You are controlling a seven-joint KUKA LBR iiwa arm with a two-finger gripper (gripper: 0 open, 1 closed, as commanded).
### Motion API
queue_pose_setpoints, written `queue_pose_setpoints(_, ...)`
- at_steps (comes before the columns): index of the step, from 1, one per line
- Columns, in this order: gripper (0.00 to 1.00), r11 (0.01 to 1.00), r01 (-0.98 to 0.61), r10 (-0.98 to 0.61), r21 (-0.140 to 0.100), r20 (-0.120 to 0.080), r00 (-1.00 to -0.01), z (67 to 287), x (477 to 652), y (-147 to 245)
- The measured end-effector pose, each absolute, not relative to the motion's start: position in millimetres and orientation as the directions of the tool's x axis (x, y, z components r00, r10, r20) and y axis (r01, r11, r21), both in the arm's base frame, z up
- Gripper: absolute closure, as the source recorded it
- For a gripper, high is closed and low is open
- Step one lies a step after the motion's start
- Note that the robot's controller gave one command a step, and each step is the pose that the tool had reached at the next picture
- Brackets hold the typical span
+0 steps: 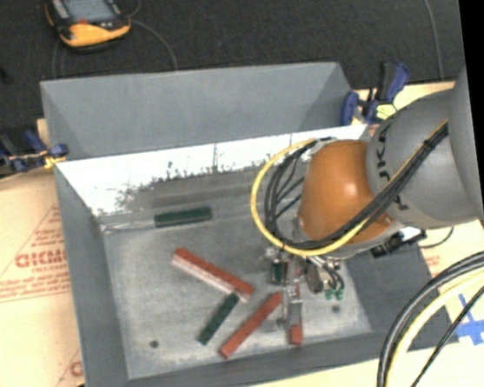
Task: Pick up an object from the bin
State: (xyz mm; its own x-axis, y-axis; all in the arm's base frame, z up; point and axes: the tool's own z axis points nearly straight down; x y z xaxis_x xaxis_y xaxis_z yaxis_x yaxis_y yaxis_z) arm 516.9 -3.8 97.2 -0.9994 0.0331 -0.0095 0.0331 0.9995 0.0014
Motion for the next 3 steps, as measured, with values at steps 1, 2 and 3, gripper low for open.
queue_pose_setpoints(1,1.0,0.997,0.083,0.083,0.001,-0.004,-0.997,71.9,541.9,6.8)
queue_pose_setpoints(2,0.0,0.997,0.082,0.082,0.001,-0.003,-0.997,71.7,541.7,6.8)
queue_pose_setpoints(3,0.0,0.997,0.082,0.082,0.001,-0.003,-0.997,71.6,541.7,6.8)
